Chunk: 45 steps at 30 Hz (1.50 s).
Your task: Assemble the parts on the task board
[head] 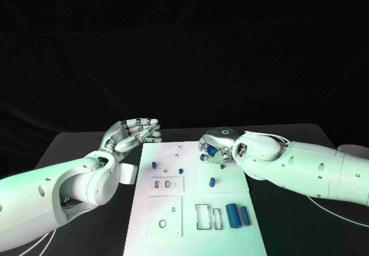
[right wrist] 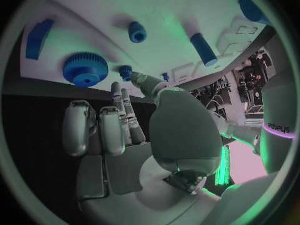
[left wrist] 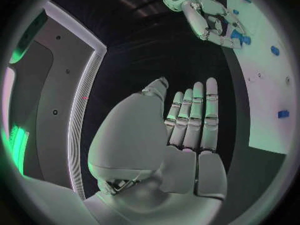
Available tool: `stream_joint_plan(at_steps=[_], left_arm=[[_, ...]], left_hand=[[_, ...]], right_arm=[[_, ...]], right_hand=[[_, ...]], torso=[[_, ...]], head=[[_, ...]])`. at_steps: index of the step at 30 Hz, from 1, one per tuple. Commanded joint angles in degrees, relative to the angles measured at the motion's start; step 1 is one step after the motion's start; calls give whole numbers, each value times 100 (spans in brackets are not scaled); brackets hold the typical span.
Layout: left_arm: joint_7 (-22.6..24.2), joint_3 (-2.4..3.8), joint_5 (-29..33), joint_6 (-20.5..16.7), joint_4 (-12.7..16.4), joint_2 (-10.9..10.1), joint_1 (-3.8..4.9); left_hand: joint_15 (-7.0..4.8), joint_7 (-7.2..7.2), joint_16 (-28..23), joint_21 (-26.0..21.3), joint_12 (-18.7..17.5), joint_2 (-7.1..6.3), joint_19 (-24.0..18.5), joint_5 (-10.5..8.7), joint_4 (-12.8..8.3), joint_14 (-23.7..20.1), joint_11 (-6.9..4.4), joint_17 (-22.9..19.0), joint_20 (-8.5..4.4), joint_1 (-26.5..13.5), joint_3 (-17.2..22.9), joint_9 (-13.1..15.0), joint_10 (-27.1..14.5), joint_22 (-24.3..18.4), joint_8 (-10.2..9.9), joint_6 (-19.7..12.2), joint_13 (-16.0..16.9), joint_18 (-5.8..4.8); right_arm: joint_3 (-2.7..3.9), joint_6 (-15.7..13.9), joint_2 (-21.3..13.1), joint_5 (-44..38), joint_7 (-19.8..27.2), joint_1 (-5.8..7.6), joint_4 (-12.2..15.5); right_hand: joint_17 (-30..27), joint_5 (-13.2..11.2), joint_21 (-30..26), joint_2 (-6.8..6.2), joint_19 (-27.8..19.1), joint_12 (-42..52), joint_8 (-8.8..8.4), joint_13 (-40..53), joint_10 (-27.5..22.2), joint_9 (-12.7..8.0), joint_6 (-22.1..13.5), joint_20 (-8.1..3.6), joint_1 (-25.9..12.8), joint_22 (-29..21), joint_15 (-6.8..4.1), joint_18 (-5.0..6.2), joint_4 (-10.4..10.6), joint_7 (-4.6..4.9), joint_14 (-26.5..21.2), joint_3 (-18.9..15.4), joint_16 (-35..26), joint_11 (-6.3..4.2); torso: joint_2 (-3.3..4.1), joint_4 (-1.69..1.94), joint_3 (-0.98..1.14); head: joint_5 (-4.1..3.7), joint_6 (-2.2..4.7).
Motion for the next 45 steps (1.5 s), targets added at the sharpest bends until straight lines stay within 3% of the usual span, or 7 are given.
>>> stream_joint_plan(at_steps=[1,36,39,41,45], left_arm=[[6,7,-33,120,26,1,22],[-31,9,-12,83,-16,25,29],[-34,9,-9,84,-19,21,29],[-38,9,-7,85,-21,18,29],[-47,9,0,87,-34,14,29]], left_hand=[[1,13,19,20,-38,-48,30,-22,0,54,4,5,-3,-14,24,-5,27,5,9,41,-5,64],[9,29,20,83,-118,-41,10,-21,2,37,21,44,-8,-36,56,-19,-22,38,-27,0,-12,55],[9,29,20,83,-118,-41,10,-21,2,37,21,44,-8,-36,56,-19,-22,38,-27,0,-12,55],[10,30,22,90,-126,-34,7,-21,3,38,22,49,-9,-38,63,-20,-24,42,-29,-2,-11,55],[10,31,24,95,-131,-29,4,-21,3,39,23,53,-9,-38,68,-21,-25,45,-31,-3,-11,54]], right_arm=[[0,166,28,-148,-63,-7,-37],[-11,201,150,-155,-44,-32,-124],[-12,39,151,-169,-74,-38,-119],[-12,-138,137,-175,-92,-41,-104],[-12,-607,85,-183,-129,-47,-42]], right_hand=[[9,-27,38,7,31,23,0,17,30,16,39,5,38,21,18,-103,36,-15,253,21,38,-14],[96,-220,224,182,95,116,123,136,296,179,249,-43,131,312,-49,-142,105,-101,251,215,153,-105],[98,-277,244,250,103,149,184,162,360,226,340,-57,169,345,-74,-146,107,-138,250,255,161,-134],[108,-491,294,348,141,205,258,203,463,290,436,-86,251,428,-113,-160,80,-186,252,327,173,-179],[110,-496,392,468,224,289,395,273,613,412,576,-137,344,591,-169,-191,33,-253,252,395,182,-255]], torso=[[17,8,9],[87,13,29],[87,12,31],[83,10,29],[85,12,29]], head=[[2,-12],[-18,-34],[-12,-36],[-11,-41],[-2,-31]])
